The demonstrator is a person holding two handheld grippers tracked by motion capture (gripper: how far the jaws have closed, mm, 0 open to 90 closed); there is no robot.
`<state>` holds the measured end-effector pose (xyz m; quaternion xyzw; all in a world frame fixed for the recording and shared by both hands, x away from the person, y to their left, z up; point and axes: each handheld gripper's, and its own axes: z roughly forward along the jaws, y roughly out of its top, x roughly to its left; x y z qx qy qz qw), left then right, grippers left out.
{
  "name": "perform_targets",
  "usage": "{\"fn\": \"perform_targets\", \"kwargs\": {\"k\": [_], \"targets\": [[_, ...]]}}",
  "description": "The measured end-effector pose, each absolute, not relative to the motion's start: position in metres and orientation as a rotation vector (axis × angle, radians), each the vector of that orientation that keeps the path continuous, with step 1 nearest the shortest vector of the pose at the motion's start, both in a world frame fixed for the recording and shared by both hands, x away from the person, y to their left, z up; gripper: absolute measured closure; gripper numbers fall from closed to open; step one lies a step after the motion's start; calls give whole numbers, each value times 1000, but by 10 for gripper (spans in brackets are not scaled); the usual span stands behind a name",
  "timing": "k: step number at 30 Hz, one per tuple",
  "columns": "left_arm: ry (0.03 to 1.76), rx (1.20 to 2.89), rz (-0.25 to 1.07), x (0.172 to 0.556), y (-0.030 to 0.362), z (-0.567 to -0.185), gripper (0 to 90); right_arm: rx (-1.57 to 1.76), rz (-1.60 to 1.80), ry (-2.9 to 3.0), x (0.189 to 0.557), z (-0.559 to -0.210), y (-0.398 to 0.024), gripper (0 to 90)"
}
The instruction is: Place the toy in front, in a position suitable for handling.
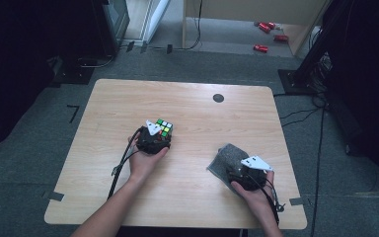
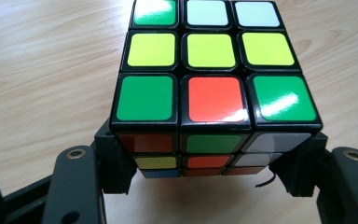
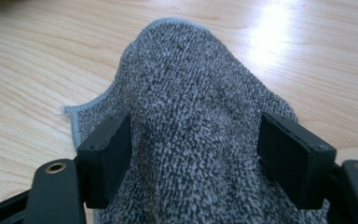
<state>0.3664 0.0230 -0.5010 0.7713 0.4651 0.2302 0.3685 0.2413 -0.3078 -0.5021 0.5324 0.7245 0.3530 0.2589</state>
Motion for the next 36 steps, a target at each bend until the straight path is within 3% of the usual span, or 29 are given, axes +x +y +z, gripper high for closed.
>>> {"fn": "perform_targets", "kwargs": {"k": [12,17,20,28,36], "targets": [[1075,1980,512,326,65,-475,339,1472,909,1997,247,-515,-311,345],[1038,1963,512,309,71,-474,339,1486,927,1987,247,-514,-315,587],[1013,1964,478,306,73,-474,339,1490,954,1956,246,-510,-318,654],[924,2017,415,298,70,-475,339,1399,1113,1902,243,-474,-313,677],[822,2076,390,291,62,-476,339,1265,1246,1946,249,-440,-276,676]]}}
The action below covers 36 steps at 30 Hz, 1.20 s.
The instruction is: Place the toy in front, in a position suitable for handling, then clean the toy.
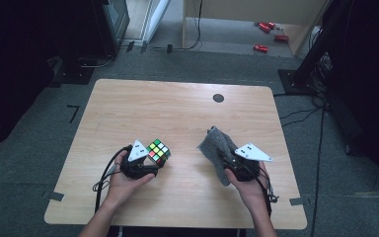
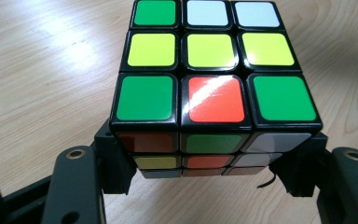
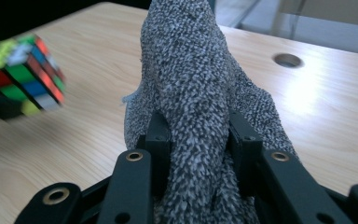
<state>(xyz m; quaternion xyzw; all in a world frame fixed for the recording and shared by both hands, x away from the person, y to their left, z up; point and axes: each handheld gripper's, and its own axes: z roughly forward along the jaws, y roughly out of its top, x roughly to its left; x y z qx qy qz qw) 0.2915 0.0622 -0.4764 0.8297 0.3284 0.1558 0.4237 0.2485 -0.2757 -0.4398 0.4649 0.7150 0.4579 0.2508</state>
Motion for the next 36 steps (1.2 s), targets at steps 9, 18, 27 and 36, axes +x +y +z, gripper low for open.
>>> {"fn": "perform_targets", "kwargs": {"k": [9,18,27,36], "targets": [[774,2119,354,292,49,-481,339,1259,1351,1994,263,-423,-250,674],[734,2167,295,291,30,-490,339,1288,1357,2050,264,-432,-245,671],[709,2166,286,288,27,-487,339,1257,1385,2069,263,-430,-226,658],[677,2212,318,285,19,-482,340,1265,1398,2111,257,-421,-201,663]]}}
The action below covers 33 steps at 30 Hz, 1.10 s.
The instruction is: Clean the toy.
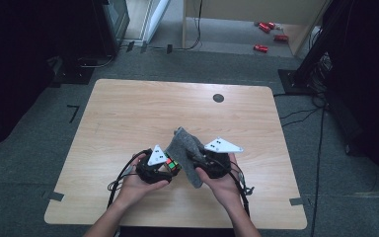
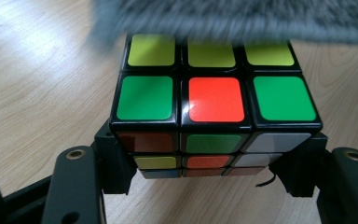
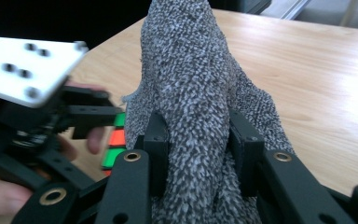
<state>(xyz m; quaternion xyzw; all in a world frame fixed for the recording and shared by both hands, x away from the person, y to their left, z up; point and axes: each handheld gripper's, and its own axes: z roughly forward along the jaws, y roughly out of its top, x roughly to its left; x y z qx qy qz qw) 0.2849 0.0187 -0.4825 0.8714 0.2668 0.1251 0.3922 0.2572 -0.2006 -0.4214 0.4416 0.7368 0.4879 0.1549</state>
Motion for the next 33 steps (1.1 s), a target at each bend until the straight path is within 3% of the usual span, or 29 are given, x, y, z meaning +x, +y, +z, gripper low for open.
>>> {"fn": "perform_targets", "kwargs": {"k": [11,23,26,33], "targets": [[656,2239,381,277,7,-481,342,1229,1314,2198,250,-434,-163,664],[650,2167,373,278,18,-476,344,1280,1155,2078,262,-438,-193,672],[641,2172,375,279,19,-475,344,1330,1247,2052,260,-433,-202,669],[580,2201,390,271,5,-473,344,1198,1335,2128,242,-422,-174,664]]}}
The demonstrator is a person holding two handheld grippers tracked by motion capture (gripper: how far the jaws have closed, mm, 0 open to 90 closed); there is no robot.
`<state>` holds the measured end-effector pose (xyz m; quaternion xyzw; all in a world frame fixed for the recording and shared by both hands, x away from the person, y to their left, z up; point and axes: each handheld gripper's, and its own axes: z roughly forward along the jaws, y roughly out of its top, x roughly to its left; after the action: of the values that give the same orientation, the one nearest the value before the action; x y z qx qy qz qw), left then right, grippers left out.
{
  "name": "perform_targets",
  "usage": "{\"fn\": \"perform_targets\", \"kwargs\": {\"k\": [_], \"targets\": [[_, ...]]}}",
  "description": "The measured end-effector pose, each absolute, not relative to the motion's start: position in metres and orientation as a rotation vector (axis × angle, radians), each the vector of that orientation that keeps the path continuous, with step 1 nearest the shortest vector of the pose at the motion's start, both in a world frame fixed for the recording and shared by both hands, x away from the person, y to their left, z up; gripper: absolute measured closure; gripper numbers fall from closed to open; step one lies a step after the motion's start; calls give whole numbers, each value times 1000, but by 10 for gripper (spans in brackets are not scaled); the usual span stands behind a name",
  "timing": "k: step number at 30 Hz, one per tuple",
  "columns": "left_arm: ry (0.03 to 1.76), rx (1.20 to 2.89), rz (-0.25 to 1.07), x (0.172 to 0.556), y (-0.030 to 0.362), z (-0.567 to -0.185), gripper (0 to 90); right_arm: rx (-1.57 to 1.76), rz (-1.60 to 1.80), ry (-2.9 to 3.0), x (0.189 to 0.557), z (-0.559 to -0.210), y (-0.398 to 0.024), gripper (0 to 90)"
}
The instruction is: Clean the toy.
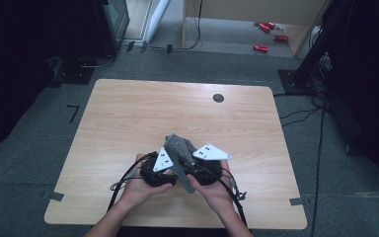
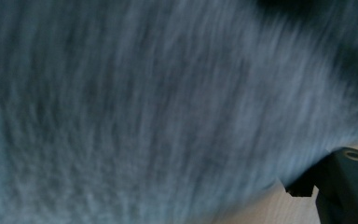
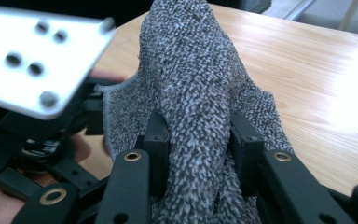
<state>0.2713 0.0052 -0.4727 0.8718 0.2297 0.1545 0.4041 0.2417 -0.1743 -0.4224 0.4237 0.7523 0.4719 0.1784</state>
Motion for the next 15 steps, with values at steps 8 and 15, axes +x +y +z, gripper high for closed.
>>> {"fn": "perform_targets", "kwargs": {"k": [8,15], "targets": [[578,2202,406,273,10,-472,344,1210,1241,2075,247,-432,-184,665],[569,2196,384,273,8,-474,344,1274,1372,2030,246,-423,-199,662]]}}
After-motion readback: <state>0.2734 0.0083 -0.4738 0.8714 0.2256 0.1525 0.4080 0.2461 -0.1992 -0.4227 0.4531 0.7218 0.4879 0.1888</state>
